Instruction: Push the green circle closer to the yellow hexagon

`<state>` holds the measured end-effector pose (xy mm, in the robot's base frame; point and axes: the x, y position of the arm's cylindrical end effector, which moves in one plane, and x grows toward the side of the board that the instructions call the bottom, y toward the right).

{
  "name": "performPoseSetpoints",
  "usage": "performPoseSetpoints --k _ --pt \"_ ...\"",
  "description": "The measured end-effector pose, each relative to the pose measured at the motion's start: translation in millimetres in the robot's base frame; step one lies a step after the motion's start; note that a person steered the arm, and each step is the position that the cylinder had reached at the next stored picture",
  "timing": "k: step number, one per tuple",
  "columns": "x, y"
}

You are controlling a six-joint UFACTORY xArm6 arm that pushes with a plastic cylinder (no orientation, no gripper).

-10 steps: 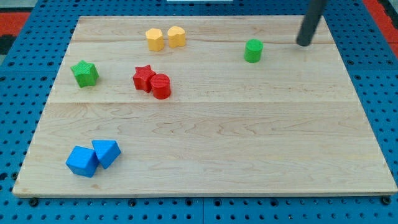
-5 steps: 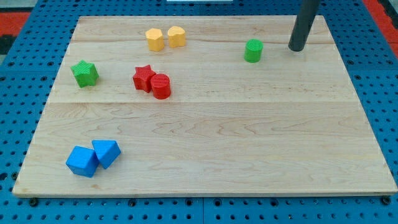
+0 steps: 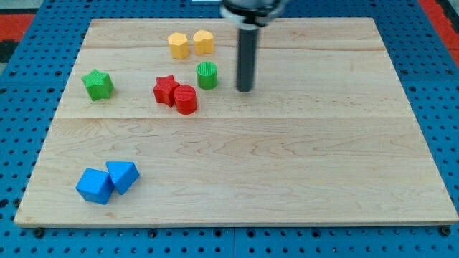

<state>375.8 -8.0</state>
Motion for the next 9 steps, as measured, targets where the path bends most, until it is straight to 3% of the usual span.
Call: performPoseSetpoints --k 2,4,5,7,9 --pt "-64 -139" --pt "-42 -127" --pt "-28 -86" --pt "-61 -86" --pt "-77 -161"
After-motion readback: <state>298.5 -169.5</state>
